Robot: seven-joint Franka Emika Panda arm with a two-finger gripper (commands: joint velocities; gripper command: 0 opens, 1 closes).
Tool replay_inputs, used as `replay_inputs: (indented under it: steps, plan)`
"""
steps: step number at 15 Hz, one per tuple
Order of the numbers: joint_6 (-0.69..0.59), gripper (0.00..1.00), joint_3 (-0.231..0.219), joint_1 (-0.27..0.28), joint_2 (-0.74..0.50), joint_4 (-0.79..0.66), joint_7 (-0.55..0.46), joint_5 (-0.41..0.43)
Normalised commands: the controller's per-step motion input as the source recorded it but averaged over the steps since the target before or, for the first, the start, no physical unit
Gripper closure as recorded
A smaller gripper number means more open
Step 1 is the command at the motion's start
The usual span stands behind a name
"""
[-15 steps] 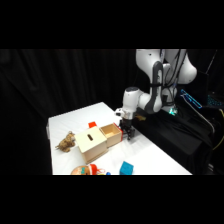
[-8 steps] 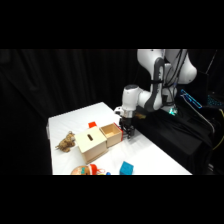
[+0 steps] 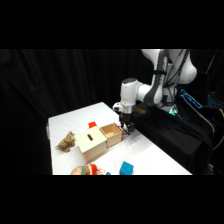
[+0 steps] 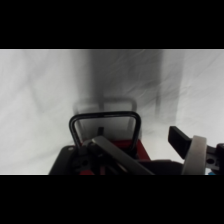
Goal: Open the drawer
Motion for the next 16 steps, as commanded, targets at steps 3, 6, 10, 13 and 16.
replay_inputs:
  steps: [3,6,10,13,16]
  plan:
    - [-0.42,0.00,-0.098,0.104,-0.51,-0.08,-0.10,0.127]
    - [-0.44,0.00,-0.137,0.120,-0.54,-0.08,-0.10,0.091]
    - [-0.43,0.00,-0.126,0.115,-0.56,-0.09,-0.01,-0.024]
    - [-0.45,0.00,-0.080,0.101,-0.49,-0.03,0.03,-0.068]
    - [-0.40,0.00,-0.059,0.086,-0.31,0.09,0.05,-0.085]
